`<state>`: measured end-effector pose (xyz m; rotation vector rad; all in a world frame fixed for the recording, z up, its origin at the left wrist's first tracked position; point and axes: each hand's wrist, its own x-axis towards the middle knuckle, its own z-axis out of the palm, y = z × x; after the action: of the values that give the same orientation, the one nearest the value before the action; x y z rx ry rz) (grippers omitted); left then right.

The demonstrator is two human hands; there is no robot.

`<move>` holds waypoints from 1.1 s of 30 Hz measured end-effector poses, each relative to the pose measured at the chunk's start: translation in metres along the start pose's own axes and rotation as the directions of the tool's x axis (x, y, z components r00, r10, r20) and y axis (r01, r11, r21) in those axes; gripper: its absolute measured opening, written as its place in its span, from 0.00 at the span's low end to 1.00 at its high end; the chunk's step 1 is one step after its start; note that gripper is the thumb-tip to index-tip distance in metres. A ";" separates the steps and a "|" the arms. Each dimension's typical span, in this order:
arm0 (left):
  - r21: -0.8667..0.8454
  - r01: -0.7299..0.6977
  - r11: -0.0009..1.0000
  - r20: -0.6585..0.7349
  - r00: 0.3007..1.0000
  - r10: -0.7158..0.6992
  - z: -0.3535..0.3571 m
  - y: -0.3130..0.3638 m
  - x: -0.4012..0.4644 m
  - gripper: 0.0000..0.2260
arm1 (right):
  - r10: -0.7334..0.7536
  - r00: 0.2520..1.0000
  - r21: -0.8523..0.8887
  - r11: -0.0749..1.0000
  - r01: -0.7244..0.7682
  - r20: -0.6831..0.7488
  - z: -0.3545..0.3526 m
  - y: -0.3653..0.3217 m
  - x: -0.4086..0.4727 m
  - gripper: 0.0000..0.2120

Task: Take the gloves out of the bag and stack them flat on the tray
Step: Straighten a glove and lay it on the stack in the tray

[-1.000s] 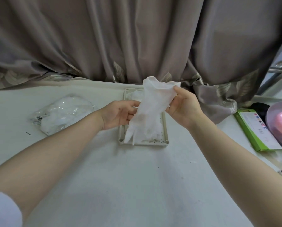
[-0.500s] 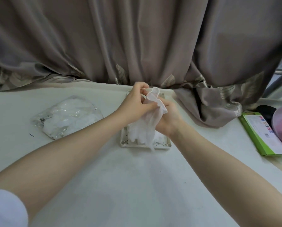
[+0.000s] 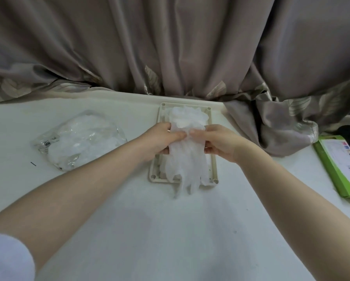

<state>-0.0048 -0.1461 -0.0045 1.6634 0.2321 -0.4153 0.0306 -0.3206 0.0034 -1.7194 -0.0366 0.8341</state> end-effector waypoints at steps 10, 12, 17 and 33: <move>0.090 -0.040 0.995 -0.149 0.987 0.053 -0.019 -0.013 0.090 0.04 | -0.034 0.925 0.168 0.980 0.104 -0.378 -0.021 0.011 0.090 0.13; 0.179 -0.048 0.983 -0.180 0.980 0.081 -0.021 -0.019 0.111 0.02 | -0.075 0.900 0.137 0.980 0.147 -0.430 -0.025 0.011 0.111 0.15; 0.402 -0.075 0.913 -0.300 0.931 0.209 -0.021 -0.022 0.144 0.13 | -0.101 0.823 0.084 0.981 0.177 -0.559 -0.029 0.014 0.145 0.13; 0.925 -0.274 0.263 0.206 0.943 0.260 -0.016 -0.057 0.124 0.34 | -0.075 0.997 -0.923 0.382 0.044 0.016 -0.013 0.071 0.090 0.59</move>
<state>0.0883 -0.1334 -0.1043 2.8517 -0.4449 -0.2929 0.0776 -0.3162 -0.1021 -2.7887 -0.6827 0.7646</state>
